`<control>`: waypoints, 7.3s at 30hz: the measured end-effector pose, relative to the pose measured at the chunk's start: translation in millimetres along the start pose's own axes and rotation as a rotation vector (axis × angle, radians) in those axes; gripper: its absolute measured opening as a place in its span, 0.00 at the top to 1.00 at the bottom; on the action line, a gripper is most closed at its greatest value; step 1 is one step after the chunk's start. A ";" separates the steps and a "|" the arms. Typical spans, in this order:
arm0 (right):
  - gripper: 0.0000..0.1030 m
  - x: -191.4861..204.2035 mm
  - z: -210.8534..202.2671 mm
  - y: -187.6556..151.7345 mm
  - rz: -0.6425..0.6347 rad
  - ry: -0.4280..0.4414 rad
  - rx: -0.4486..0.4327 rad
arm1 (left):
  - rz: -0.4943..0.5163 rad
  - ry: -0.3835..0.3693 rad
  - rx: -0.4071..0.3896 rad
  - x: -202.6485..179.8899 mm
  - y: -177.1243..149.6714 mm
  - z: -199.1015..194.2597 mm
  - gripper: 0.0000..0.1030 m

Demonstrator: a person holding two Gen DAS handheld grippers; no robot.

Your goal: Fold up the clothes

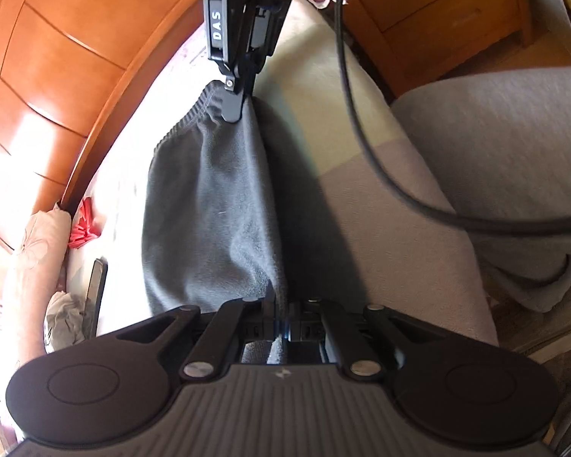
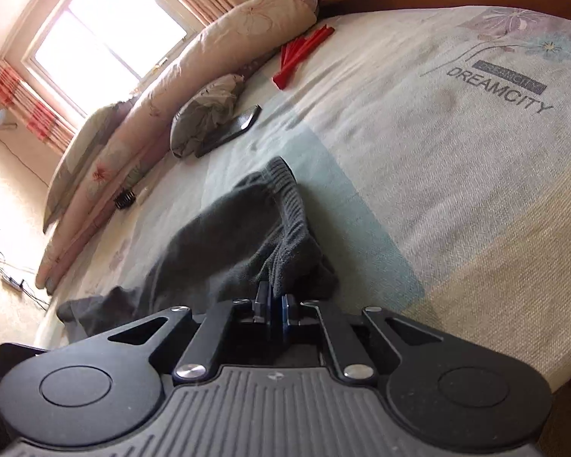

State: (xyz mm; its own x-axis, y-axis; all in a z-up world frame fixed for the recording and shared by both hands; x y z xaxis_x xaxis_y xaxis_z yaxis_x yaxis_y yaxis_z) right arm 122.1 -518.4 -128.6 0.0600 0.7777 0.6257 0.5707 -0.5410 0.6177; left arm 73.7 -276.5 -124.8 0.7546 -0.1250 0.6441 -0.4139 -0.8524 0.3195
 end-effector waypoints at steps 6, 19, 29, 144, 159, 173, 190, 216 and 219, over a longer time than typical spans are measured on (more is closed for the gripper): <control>0.94 5.8 -4.3 -8.8 -0.013 -0.003 0.011 | -0.021 -0.004 -0.020 -1.5 -5.0 -16.8 1.00; 0.47 36.9 -32.9 -2.8 -0.162 -0.072 -0.071 | -0.168 0.008 -0.052 7.2 1.7 -27.0 0.88; 0.34 97.9 -1.4 -24.0 -0.484 -0.096 -0.042 | -0.320 0.064 0.019 13.0 -35.4 -77.3 0.82; 0.00 139.1 -15.6 -89.9 -0.158 0.197 0.151 | -1.720 0.812 -0.097 13.9 -242.2 -228.7 0.97; 0.00 179.7 9.7 -98.4 -0.597 -0.046 0.056 | -1.723 0.768 0.077 -19.9 -267.3 -196.3 0.96; 0.00 177.0 38.1 -136.7 -0.735 -0.088 0.118 | -1.926 0.602 -0.070 -49.3 -296.0 -209.5 0.57; 0.00 181.5 41.4 -136.0 -0.731 -0.118 0.145 | -2.059 0.658 -0.252 -18.8 -375.9 -270.4 0.47; 0.00 181.7 46.1 -132.2 -0.728 -0.114 0.170 | -2.103 0.412 -0.230 31.6 -465.6 -180.8 0.56; 0.00 182.5 46.8 -131.5 -0.728 -0.119 0.171 | -2.103 0.485 -0.146 38.8 -470.8 -175.6 0.84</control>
State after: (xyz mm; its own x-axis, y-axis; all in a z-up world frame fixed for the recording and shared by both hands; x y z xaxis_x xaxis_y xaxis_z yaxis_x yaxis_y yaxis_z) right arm 96.4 -290.4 -118.0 -0.2979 0.9542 0.0266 0.6186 0.1718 0.7667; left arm 208.4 209.1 -128.2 -0.1147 0.8191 -0.5621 0.5880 0.5120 0.6261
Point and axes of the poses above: each gripper's, at about its wrist camera, not at the fingertips, and z roughly the way its jaws point, x to its left, y to its top, the point moved 4 cm from there along z, roughly the way its jaws point, and after that the axes turned 6 degrees about -x, right-handed, at the moved point
